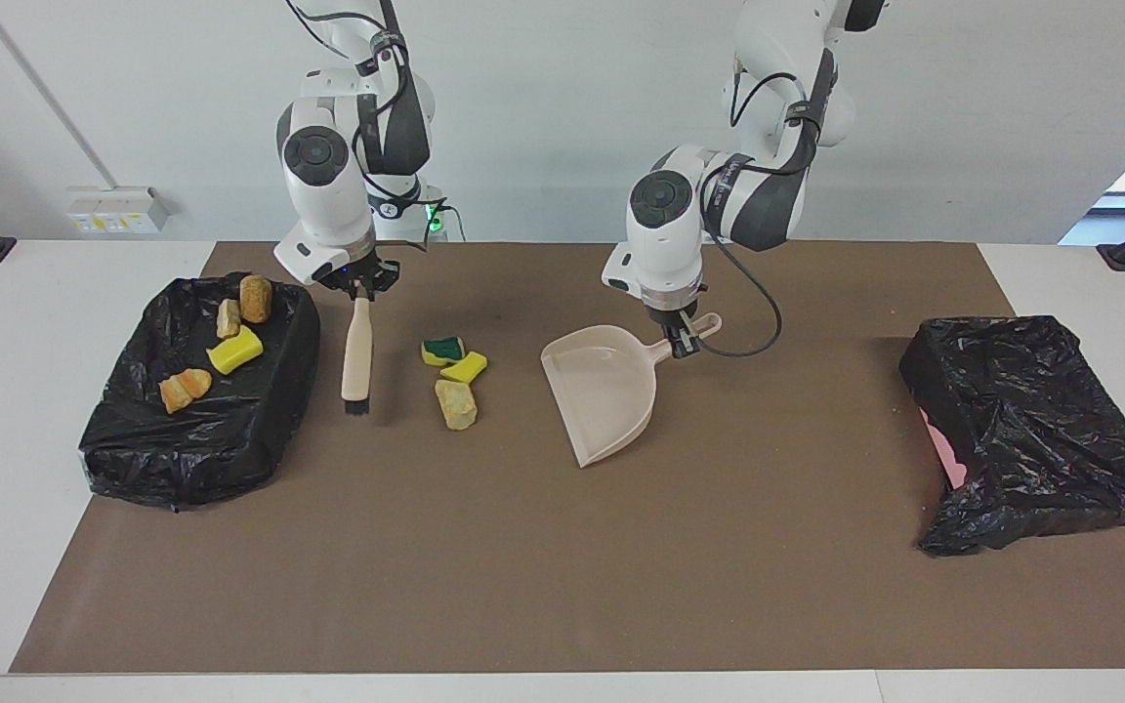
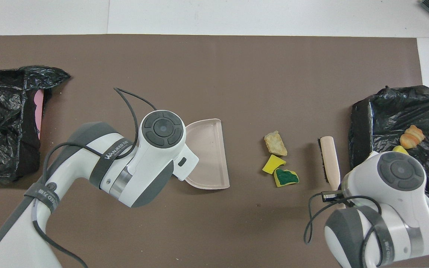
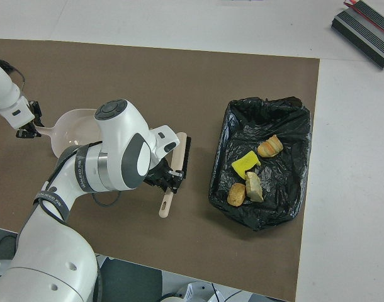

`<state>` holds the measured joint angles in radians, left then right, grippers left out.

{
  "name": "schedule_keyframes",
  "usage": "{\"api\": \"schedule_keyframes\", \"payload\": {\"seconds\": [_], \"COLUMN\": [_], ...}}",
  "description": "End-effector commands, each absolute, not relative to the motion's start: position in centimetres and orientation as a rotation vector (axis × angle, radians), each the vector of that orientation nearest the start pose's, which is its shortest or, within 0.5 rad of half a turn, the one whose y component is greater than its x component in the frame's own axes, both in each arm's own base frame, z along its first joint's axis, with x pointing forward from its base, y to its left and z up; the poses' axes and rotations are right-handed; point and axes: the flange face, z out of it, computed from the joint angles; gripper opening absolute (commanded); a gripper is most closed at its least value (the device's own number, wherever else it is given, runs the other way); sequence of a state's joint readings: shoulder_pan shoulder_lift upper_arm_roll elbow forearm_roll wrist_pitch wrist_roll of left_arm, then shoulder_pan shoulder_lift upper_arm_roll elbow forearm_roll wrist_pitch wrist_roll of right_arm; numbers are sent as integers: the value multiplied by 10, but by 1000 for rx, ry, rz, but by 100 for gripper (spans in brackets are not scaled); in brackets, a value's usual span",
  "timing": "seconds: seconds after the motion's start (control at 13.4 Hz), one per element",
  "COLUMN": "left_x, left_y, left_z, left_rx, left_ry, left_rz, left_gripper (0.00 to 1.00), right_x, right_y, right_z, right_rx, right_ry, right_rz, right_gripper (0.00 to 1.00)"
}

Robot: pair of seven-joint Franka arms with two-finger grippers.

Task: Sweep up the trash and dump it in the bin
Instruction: 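Sweep the sponges and bread into the dustpan with the right gripper's brush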

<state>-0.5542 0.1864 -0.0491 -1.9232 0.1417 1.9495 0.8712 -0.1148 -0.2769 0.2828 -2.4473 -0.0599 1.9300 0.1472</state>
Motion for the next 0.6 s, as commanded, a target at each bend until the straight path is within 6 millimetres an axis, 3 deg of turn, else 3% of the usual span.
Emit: {"api": "schedule_keyframes", "payload": {"seconds": [0.0, 0.52], "left_x": [465, 455], "left_y": [-314, -317], "left_z": [375, 359], "left_rx": [-2169, -2172], "left_ry": [2094, 2084], "left_rz": [244, 239], "left_gripper": [0, 0], "right_x": [407, 412], "right_y": [94, 103], "right_z": [361, 362], "right_rx": [-3279, -3276], "right_ry": [-91, -96], "right_rz": [366, 276], "right_gripper": [0, 0]}}
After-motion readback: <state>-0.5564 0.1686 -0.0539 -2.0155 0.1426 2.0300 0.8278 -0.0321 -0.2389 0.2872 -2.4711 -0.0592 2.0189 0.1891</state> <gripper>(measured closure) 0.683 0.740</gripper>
